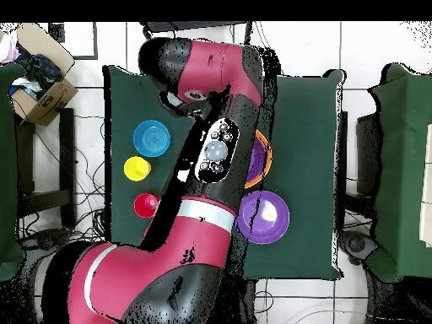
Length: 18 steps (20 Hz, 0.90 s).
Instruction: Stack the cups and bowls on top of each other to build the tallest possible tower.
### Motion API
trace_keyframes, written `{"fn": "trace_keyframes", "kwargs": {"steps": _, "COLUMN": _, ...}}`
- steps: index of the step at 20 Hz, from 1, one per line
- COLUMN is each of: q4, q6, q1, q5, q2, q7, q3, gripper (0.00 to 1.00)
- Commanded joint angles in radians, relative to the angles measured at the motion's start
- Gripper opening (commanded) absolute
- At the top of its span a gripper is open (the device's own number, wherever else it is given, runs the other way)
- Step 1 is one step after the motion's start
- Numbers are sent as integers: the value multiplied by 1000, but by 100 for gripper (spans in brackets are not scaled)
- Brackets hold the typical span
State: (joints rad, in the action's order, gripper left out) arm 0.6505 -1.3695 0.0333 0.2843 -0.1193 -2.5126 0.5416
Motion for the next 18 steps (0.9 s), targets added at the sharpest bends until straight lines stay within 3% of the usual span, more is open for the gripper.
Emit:
{"fn": "trace_keyframes", "kwargs": {"steps": 1, "q4": 157, "q6": 100, "q1": 1, "q5": -61, "q2": 0, "q7": 28, "q3": -103, "gripper": 0}}
{"fn": "trace_keyframes", "kwargs": {"steps": 9, "q4": 304, "q6": 118, "q1": 14, "q5": -66, "q2": -85, "q7": 76, "q3": -107, "gripper": 0}}
{"fn": "trace_keyframes", "kwargs": {"steps": 18, "q4": 315, "q6": 128, "q1": 4, "q5": -63, "q2": -87, "q7": 79, "q3": -122, "gripper": 0}}
